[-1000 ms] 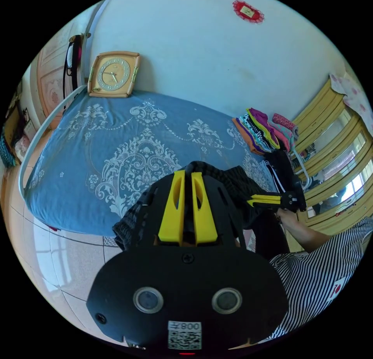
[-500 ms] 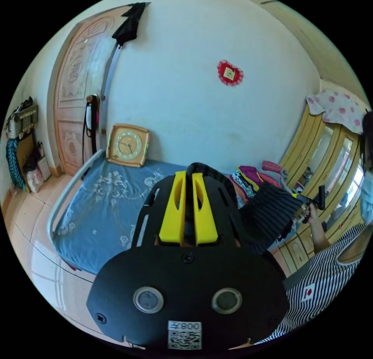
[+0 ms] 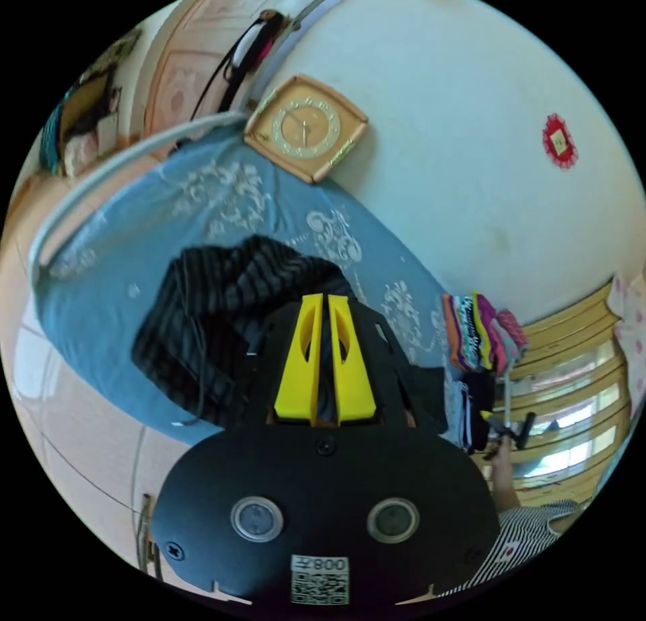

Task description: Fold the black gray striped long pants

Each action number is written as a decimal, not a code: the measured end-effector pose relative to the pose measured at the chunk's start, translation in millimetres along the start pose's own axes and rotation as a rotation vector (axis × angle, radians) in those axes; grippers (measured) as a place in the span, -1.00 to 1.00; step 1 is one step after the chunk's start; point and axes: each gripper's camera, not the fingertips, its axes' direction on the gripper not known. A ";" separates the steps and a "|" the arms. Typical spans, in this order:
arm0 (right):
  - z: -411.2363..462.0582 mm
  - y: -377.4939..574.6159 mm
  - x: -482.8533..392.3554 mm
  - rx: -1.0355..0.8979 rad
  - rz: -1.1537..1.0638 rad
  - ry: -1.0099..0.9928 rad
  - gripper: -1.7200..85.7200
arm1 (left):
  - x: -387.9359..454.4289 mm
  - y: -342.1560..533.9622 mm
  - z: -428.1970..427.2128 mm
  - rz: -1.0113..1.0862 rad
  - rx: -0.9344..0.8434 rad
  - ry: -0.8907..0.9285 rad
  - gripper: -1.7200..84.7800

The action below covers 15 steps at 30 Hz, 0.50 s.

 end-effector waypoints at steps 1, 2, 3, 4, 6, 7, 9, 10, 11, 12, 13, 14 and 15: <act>12.4 1.5 -8.6 -0.042 -0.031 0.004 -0.84 | -10.6 23.5 19.1 -0.025 -0.030 0.062 -0.86; 35.7 3.4 -25.7 -0.123 -0.090 0.019 -0.81 | -14.0 34.7 28.2 -0.035 -0.045 0.086 -0.85; 55.1 3.7 -41.9 -0.184 -0.139 0.029 -0.78 | -16.8 55.9 45.8 -0.049 -0.076 0.132 -0.83; 63.4 3.1 -50.3 -0.210 -0.169 0.032 -0.78 | -15.6 74.9 63.7 -0.058 -0.110 0.187 -0.81; 85.7 -2.4 -81.5 -0.264 -0.284 0.097 -0.75 | -6.6 98.1 90.9 -0.061 -0.171 0.256 -0.78; 89.6 -3.7 -89.2 -0.267 -0.313 0.115 -0.75 | 3.6 109.1 108.2 -0.048 -0.209 0.284 -0.77; 104.9 -7.7 -118.5 -0.297 -0.426 0.125 -0.74 | 19.6 117.3 128.5 -0.024 -0.240 0.277 -0.75; 110.0 -8.3 -125.2 -0.312 -0.455 0.139 -0.74 | 28.7 118.4 138.8 -0.017 -0.245 0.262 -0.74; 121.2 -9.0 -136.5 -0.346 -0.511 0.196 -0.74 | 32.2 118.3 142.9 -0.022 -0.241 0.257 -0.74; 132.4 -10.2 -144.7 -0.365 -0.548 0.277 -0.74 | 38.1 117.4 148.2 -0.036 -0.217 0.250 -0.73; 136.9 -11.4 -147.7 -0.370 -0.555 0.308 -0.74 | 43.2 116.0 150.6 -0.053 -0.185 0.232 -0.73; 142.8 -14.8 -152.8 -0.375 -0.560 0.339 -0.75 | 45.8 115.2 150.1 -0.060 -0.164 0.214 -0.73; 144.4 -18.8 -157.7 -0.363 -0.560 0.343 -0.75 | 53.1 113.5 146.3 -0.066 -0.113 0.165 -0.73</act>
